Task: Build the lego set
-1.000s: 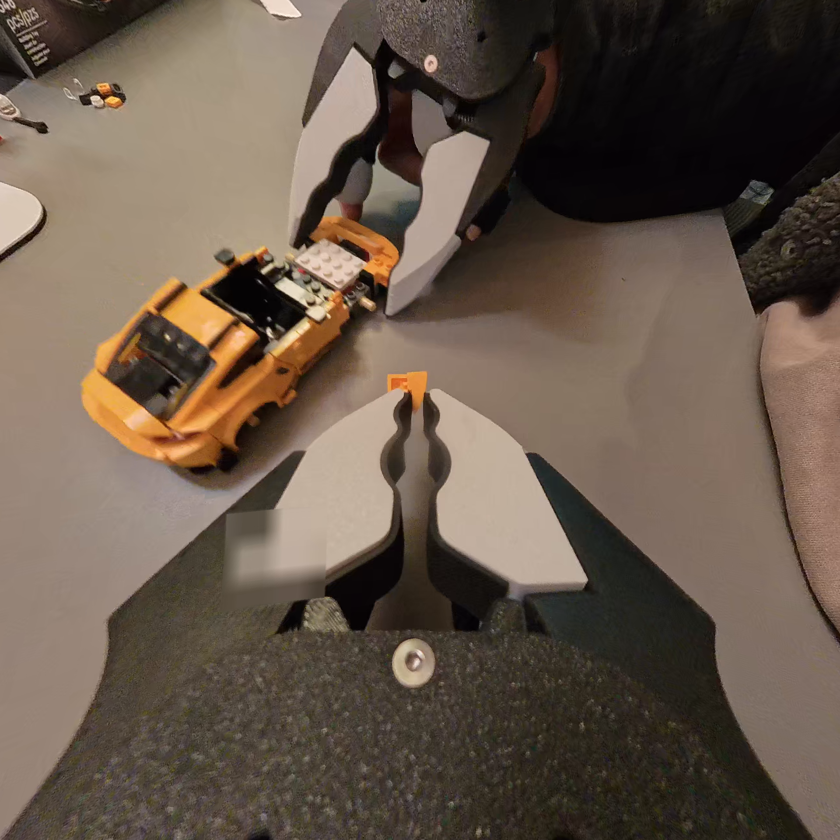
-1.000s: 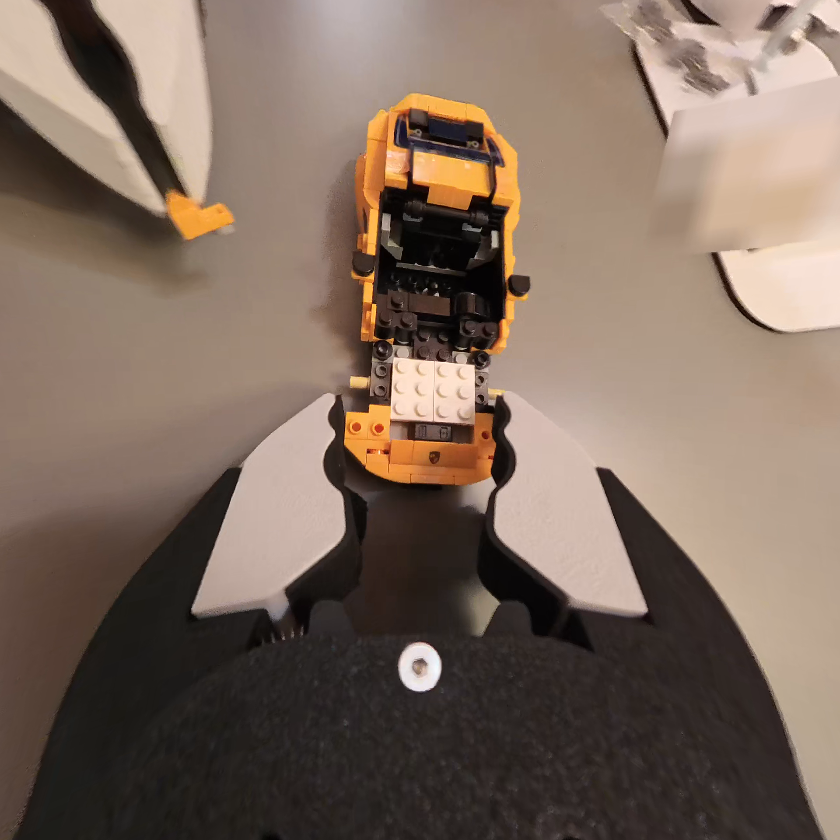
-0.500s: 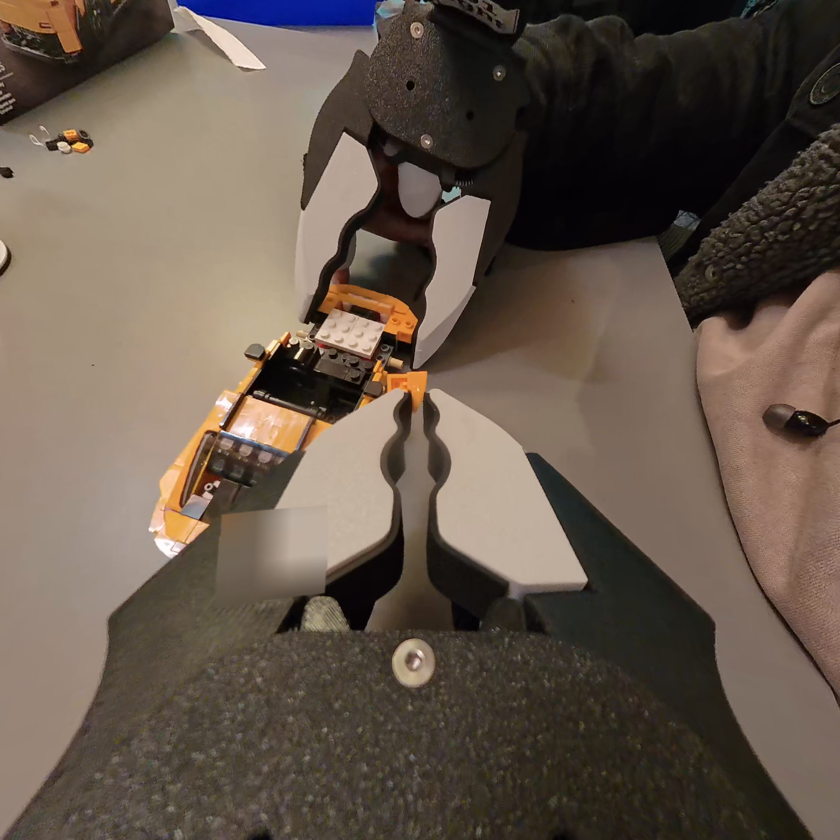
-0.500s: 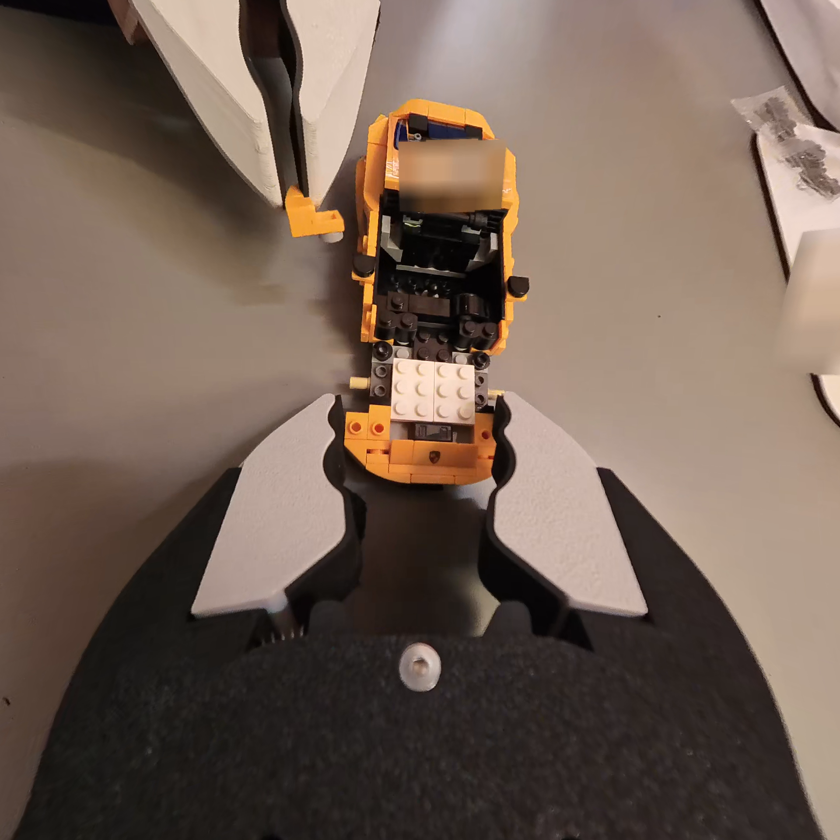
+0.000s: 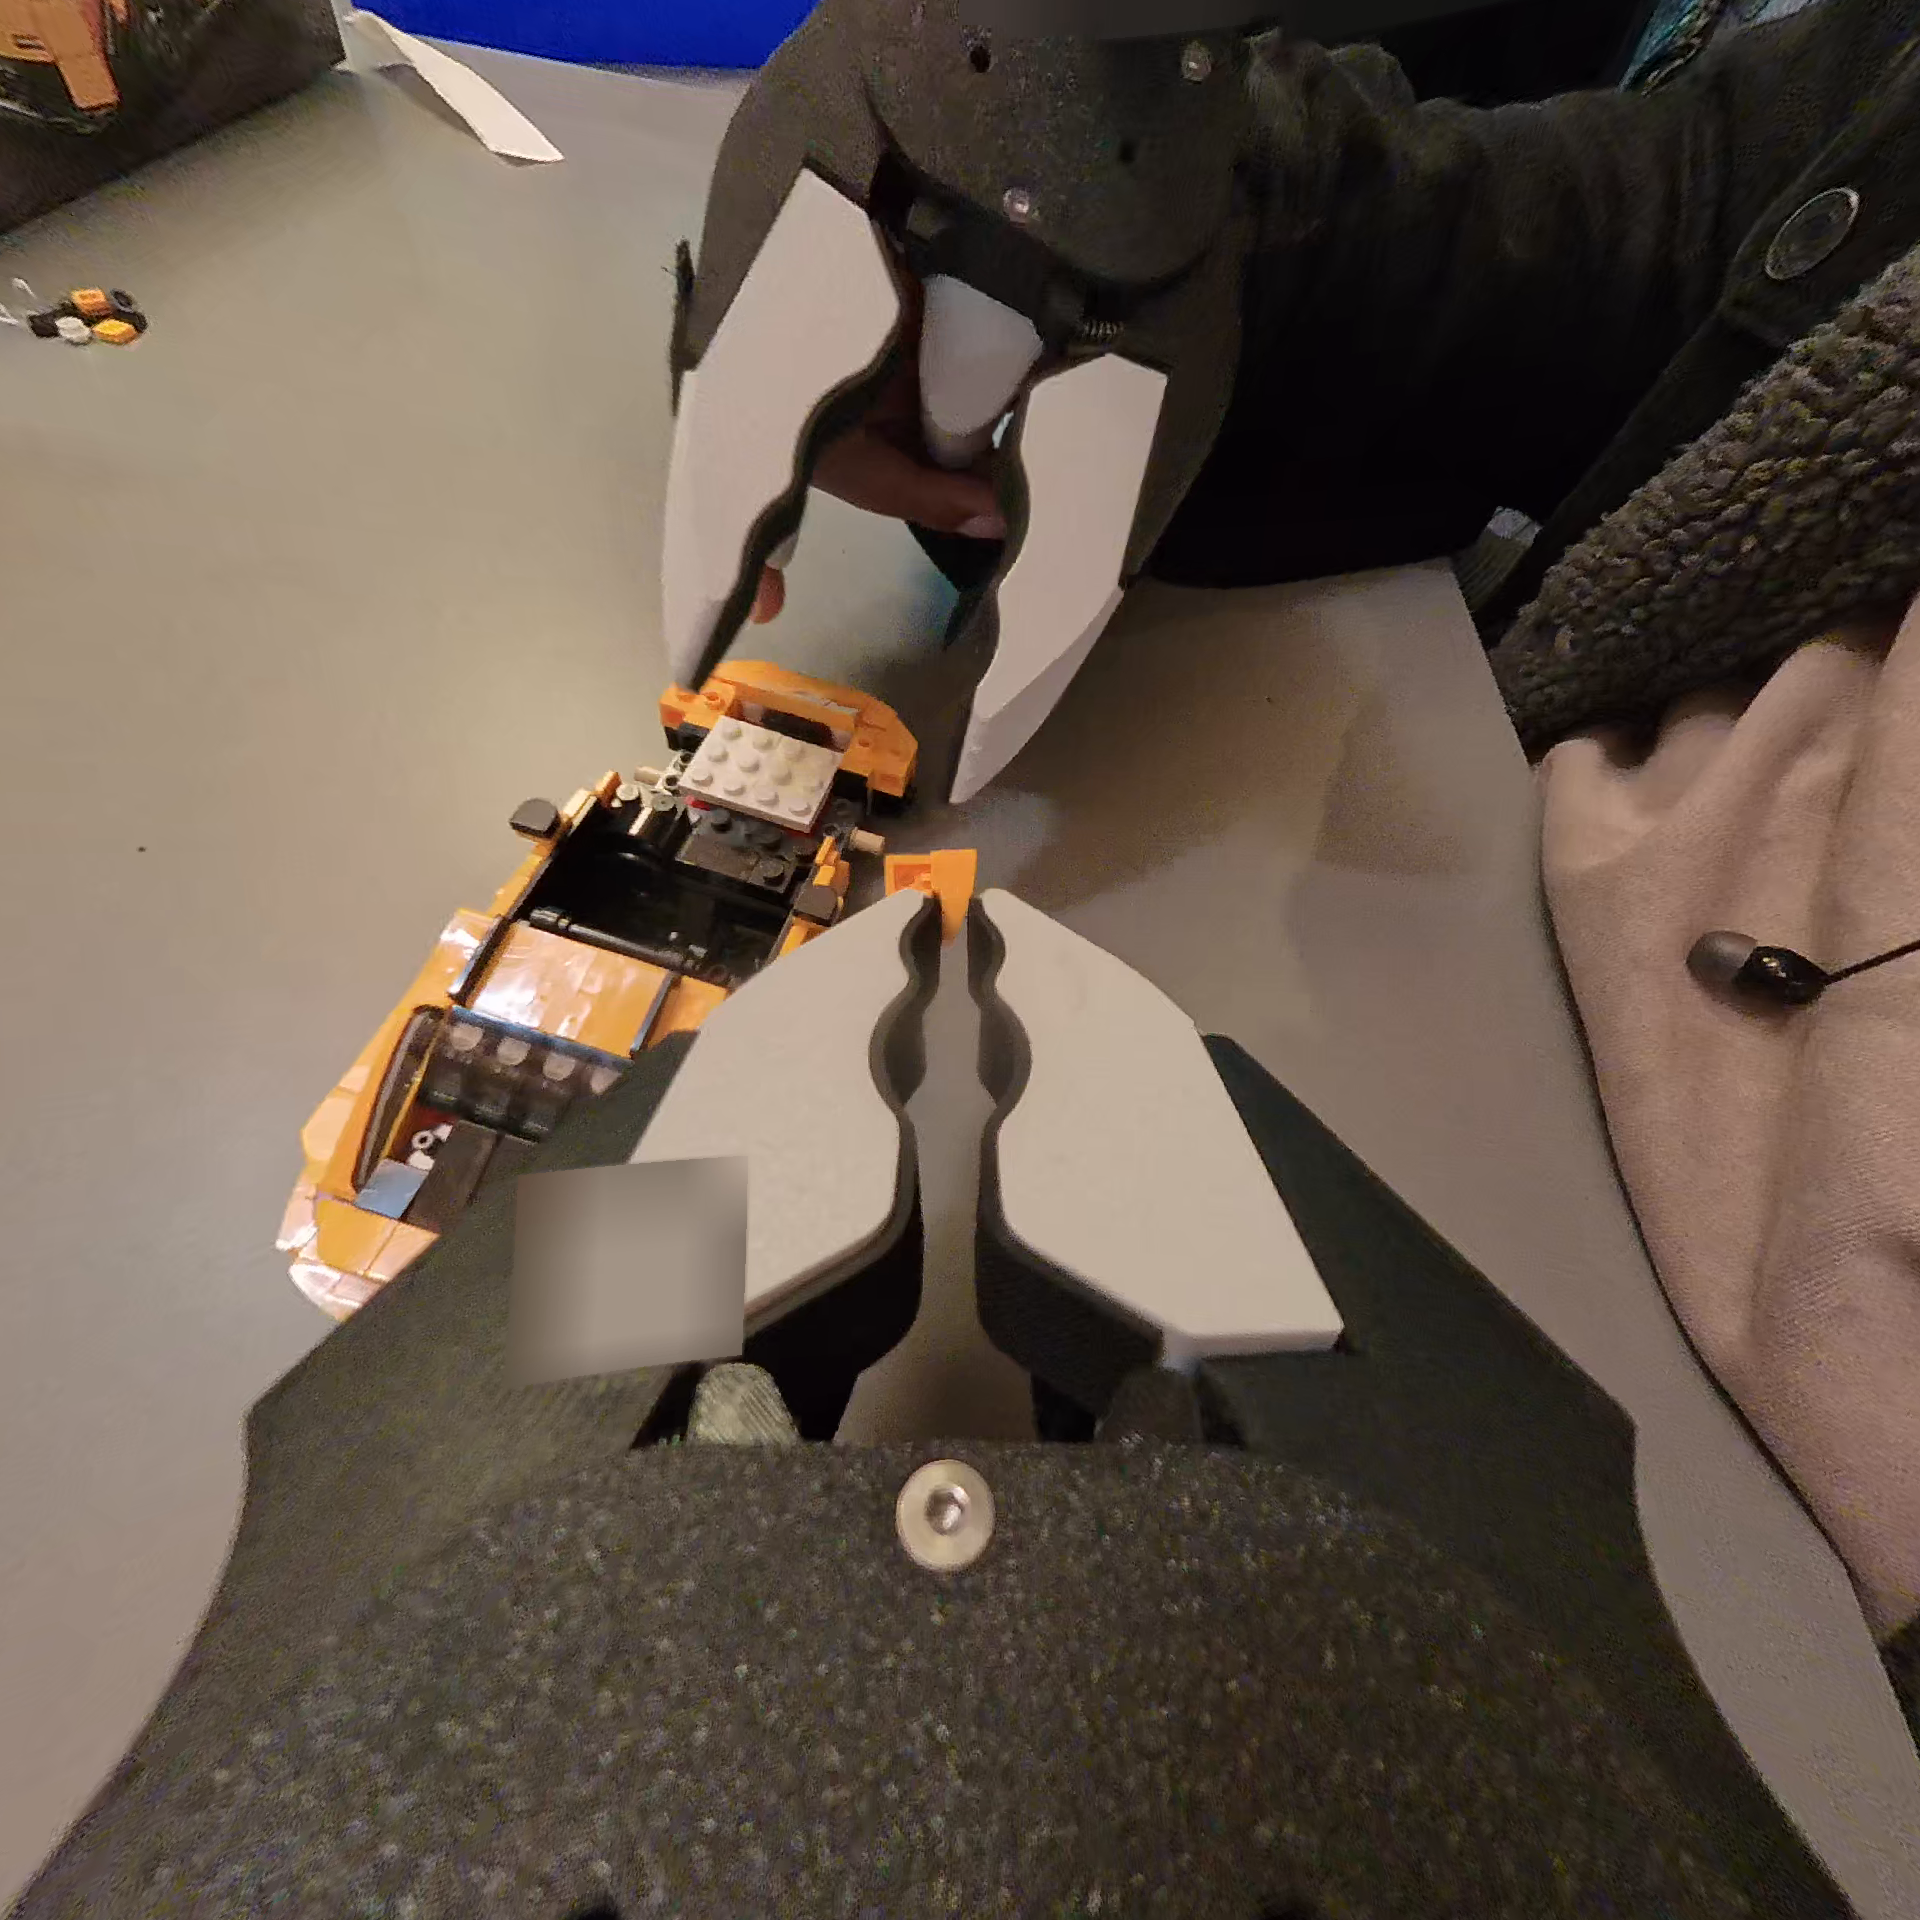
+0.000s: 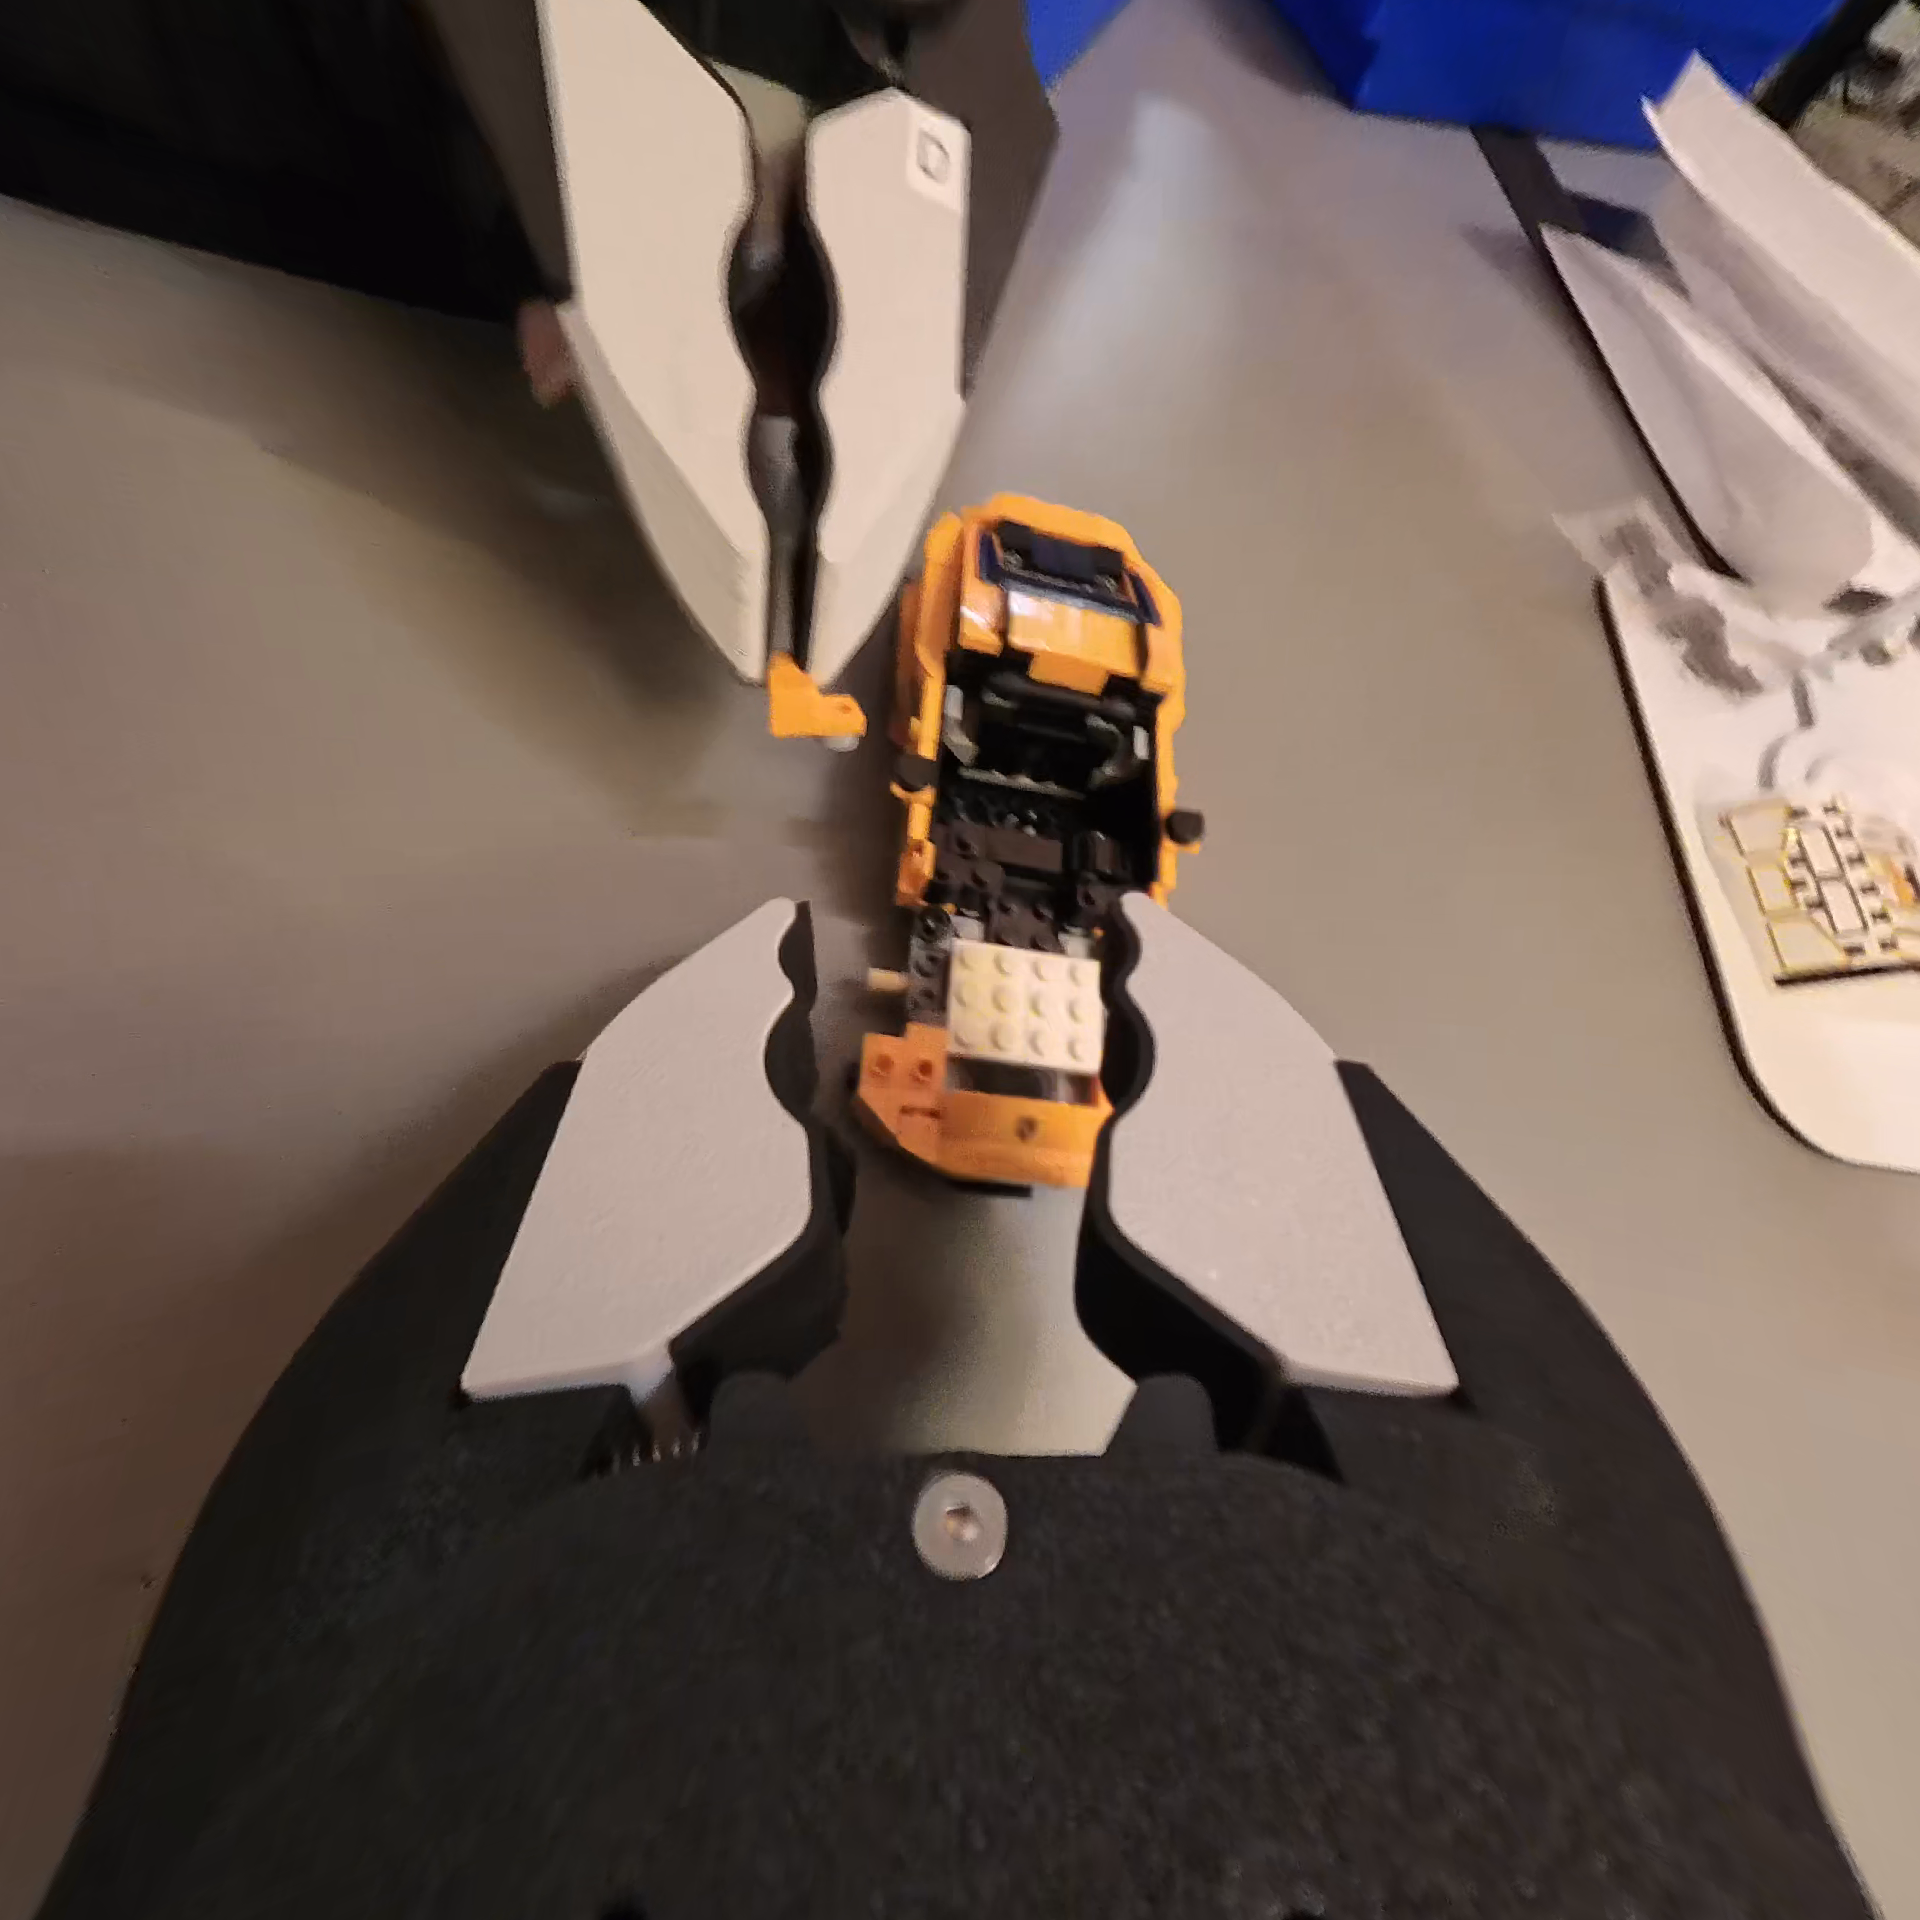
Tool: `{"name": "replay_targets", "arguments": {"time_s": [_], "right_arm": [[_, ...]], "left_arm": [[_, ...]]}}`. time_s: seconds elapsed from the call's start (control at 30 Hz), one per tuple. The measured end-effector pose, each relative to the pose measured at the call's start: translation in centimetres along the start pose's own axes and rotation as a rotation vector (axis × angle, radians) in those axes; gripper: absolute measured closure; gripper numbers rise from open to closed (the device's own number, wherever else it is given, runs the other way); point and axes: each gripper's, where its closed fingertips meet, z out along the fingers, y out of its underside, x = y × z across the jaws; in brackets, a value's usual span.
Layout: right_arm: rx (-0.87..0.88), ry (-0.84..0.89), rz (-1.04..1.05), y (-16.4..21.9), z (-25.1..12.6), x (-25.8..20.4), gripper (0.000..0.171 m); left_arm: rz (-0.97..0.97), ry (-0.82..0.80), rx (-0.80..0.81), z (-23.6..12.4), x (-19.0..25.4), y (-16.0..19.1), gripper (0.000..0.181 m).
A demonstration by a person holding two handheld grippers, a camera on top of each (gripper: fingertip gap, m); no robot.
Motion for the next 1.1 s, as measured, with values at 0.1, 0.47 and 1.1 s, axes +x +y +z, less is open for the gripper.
{"name": "replay_targets", "arguments": {"time_s": [0.1, 0.47, 1.1], "right_arm": [[0.049, -0.049, -0.039, -1.1, 0.1, -1.4, 0.129], [0.075, -0.133, -0.173, -2.1, 1.2, -4.8, 0.143], [0.078, -0.162, -0.280, -2.5, 1.7, -6.4, 0.149]], "left_arm": [[-0.008, 0.013, -0.003, 0.1, 0.2, 0.1, 0.177], [-0.033, 0.110, -0.038, 0.6, 1.6, 0.7, 0.177], [-0.077, 0.255, -0.039, 0.7, 3.6, 0.7, 0.177]]}}
